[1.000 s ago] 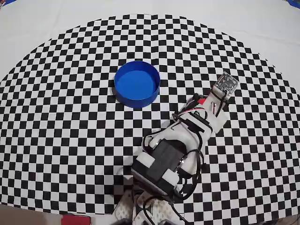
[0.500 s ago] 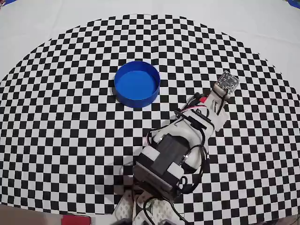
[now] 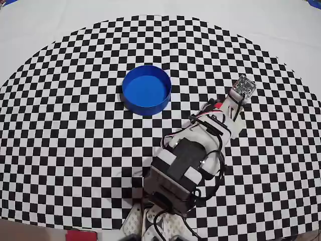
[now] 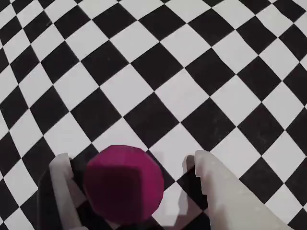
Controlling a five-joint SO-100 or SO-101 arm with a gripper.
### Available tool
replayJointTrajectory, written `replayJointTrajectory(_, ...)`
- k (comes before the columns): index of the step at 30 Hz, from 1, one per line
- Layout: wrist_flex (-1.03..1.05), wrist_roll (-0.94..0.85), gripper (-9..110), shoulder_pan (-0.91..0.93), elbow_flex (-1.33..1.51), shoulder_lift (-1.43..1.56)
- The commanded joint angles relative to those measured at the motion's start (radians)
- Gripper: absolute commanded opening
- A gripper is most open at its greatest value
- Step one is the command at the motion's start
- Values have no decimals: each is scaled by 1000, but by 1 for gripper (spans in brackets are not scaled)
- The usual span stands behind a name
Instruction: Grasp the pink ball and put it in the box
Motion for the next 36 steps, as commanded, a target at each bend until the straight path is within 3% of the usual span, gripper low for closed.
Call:
replayJointTrajectory(1, -15, 9, 29, -5, -44, 0)
replayJointTrajectory(36, -15, 9, 29, -11, -74, -66)
